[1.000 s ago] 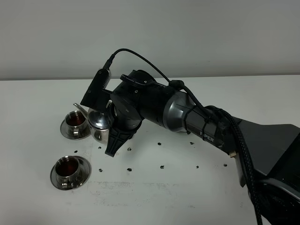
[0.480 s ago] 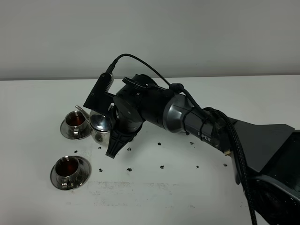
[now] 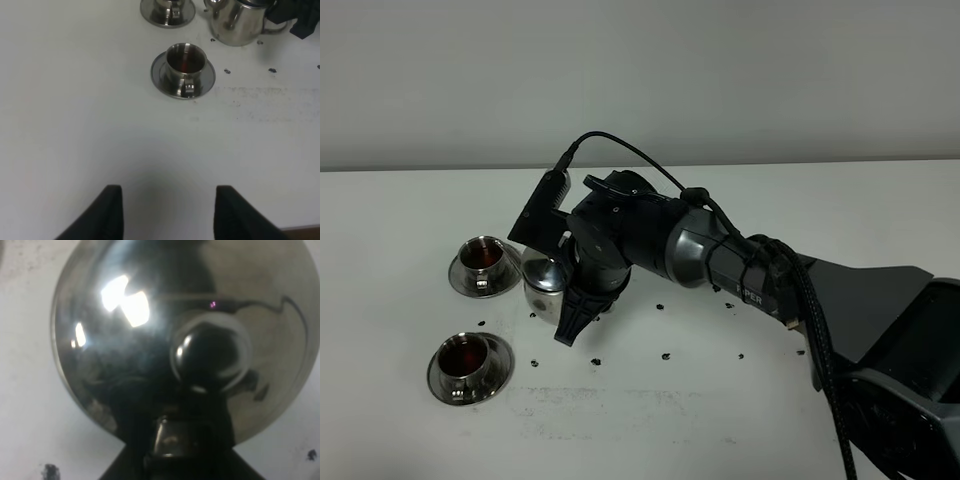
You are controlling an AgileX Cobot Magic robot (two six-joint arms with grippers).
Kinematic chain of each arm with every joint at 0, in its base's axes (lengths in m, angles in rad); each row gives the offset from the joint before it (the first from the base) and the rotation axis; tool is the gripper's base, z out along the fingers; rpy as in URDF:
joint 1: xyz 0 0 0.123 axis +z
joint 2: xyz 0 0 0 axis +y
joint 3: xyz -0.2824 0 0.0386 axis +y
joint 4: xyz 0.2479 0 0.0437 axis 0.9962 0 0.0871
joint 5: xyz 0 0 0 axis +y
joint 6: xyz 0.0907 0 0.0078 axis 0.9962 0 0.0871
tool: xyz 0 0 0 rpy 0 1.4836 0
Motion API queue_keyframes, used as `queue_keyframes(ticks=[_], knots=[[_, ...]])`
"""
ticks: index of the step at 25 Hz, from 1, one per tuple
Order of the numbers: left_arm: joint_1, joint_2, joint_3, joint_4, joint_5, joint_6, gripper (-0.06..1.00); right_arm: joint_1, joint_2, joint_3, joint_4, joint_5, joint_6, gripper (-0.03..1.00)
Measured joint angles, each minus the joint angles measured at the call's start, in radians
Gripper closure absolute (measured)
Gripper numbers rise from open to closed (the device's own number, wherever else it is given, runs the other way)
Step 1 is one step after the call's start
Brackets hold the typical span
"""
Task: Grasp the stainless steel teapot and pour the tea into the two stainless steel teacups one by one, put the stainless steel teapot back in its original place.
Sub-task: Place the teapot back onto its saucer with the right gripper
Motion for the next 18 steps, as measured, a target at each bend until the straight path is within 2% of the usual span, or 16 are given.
queue_keyframes(ticks=[9, 18], knots=[[0.000, 0.000, 0.000, 0.000, 0.000, 0.000, 0.54, -0.026, -0.085, -0.060, -0.012, 0.083, -0.006, 0.77], [0.000, 0.000, 0.000, 0.000, 0.000, 0.000, 0.54, -0.150, -0.127, -0.060, -0.023, 0.168, 0.051, 0.77]])
